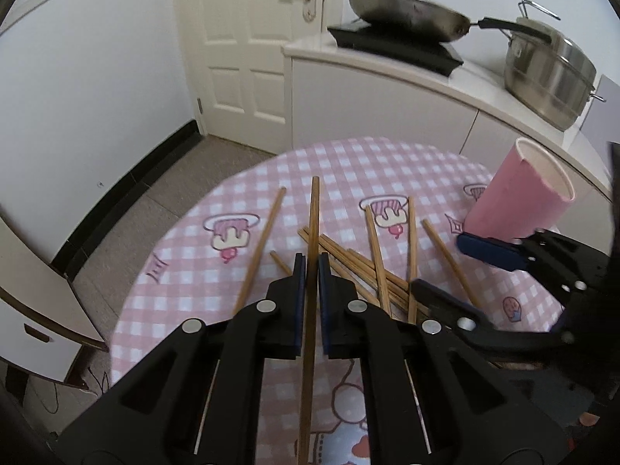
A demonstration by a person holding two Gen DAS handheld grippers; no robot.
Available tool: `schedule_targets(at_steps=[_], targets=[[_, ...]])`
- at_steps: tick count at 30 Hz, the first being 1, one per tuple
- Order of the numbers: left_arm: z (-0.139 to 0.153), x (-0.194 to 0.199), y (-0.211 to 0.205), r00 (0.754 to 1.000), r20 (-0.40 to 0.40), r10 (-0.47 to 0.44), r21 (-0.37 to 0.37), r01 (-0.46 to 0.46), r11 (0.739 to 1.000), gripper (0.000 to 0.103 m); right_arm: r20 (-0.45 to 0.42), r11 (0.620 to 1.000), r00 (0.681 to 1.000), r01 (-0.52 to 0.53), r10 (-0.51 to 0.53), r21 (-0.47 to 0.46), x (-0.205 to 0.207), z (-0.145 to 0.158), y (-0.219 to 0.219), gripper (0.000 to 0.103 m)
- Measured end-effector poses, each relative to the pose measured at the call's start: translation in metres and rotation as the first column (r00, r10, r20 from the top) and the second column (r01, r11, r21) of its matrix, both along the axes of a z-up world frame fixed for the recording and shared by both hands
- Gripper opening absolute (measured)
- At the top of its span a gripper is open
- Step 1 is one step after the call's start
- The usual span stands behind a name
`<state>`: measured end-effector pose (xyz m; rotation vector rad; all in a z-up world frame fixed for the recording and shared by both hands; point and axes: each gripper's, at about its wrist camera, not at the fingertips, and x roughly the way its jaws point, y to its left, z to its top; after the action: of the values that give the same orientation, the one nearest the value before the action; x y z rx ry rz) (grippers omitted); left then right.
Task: Organize utensils
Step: 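Close the left tool on one chopstick while the right tool closes on another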
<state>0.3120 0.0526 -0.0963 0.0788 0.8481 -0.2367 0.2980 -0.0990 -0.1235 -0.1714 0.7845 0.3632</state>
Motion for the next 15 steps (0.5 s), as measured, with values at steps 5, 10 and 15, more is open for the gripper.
schedule_targets(at_steps=[5, 10, 15], targets=[[0.008, -0.005, 0.002, 1.0, 0.029, 0.001, 0.001, -0.002, 1.0, 0.006, -0.094, 0.999, 0.996, 0.001, 0.004, 0.048, 0.024, -0.005, 0.01, 0.039], [0.014, -0.004, 0.006, 0.999, 0.048, 0.01, -0.009, -0.01, 1.0, 0.006, -0.165, 0.997, 0.986, 0.048, -0.038, 0.059, 0.05, -0.01, 0.013, 0.037], [0.014, -0.002, 0.008, 0.999, 0.05, 0.014, -0.008, -0.014, 1.0, 0.006, -0.23, 0.994, 0.971, 0.085, -0.065, 0.075, 0.064, -0.018, 0.014, 0.033]])
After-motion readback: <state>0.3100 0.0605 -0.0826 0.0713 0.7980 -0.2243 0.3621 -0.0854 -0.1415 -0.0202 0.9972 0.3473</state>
